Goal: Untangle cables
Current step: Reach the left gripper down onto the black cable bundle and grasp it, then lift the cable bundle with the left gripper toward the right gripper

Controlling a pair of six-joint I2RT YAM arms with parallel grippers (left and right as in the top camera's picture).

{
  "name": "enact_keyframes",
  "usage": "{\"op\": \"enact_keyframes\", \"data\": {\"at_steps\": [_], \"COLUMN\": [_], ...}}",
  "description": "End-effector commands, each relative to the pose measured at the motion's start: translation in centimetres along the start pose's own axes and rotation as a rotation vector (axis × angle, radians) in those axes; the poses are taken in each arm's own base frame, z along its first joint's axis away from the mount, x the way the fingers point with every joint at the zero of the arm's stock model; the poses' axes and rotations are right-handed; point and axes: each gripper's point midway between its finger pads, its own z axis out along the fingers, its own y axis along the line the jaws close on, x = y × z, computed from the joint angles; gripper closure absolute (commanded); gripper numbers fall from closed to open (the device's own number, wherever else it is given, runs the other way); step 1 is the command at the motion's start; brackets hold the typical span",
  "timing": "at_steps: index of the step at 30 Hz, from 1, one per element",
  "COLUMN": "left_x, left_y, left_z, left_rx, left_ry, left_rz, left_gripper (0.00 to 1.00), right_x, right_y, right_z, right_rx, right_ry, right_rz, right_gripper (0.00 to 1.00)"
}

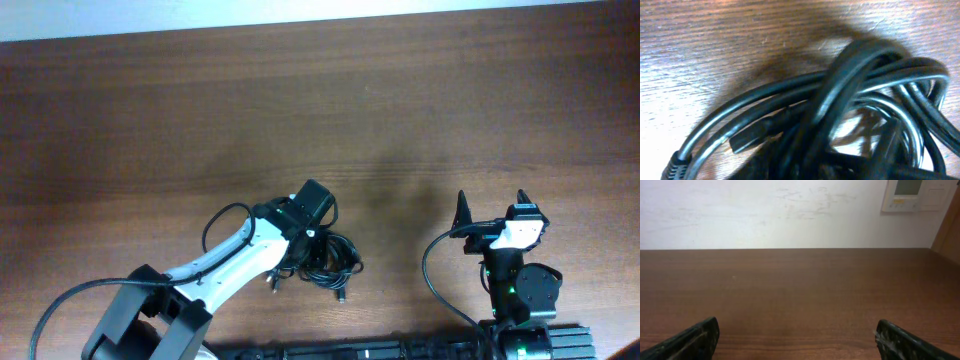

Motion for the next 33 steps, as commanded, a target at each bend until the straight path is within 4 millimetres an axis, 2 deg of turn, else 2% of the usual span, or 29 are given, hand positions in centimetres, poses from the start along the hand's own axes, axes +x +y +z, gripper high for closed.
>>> {"op": "enact_keyframes", "data": {"at_steps": [1,5,10,12,14,17,21,23,29,31,33], "left_x": [-0.1,-1.8,-5.7,-7.7,-9.5,-10.6,-12.4,-13.0,-13.1,-13.3,-13.6], "left_y": [0.0,-1.2,-4.1,-6.0,-7.9,-9.2,-10.9,-11.7,-12.0,-12.2,-12.6], "left_z": [0.3,-0.3,-4.5,-8.0,-12.4,-15.4,-18.7,-20.3,-20.8,-21.3,-22.5], "left_rx": [-0.001,0.042,0.120,0.155,0.135,0.108,0.122,0.074,-0.077,-0.099,-0.103], "left_ry": [-0.006,-0.081,-0.308,-0.484,-0.701,-0.851,-1.027,-1.123,-1.180,-1.206,-1.265], "left_rz": [0.008,0.095,0.331,0.505,0.776,0.913,0.938,1.032,1.274,1.300,1.292], "left_gripper": [1.00,1.00,1.00,1.00,1.00,1.00,1.00,1.00,1.00,1.00,1.00], "right_x": [0.2,0.3,0.2,0.2,0.2,0.2,0.2,0.2,0.1,-0.4,-1.9], "right_y": [-0.2,-0.2,-0.2,-0.2,-0.2,-0.2,-0.2,-0.1,-0.1,2.1,4.0], "right_z": [0.0,0.0,0.0,0.0,0.0,0.0,0.0,0.0,0.0,-0.1,-0.7], "right_rx": [0.011,0.011,0.011,0.011,0.011,0.011,0.011,0.011,0.008,-0.117,-0.234], "right_ry": [0.005,0.005,0.005,0.005,0.005,0.005,0.005,0.005,-0.002,-0.018,-0.058], "right_rz": [-0.004,-0.004,-0.004,-0.004,-0.004,-0.004,-0.004,-0.003,-0.001,0.026,0.021], "right_gripper": [0.01,0.01,0.01,0.01,0.01,0.01,0.01,0.01,0.01,0.01,0.01]}}
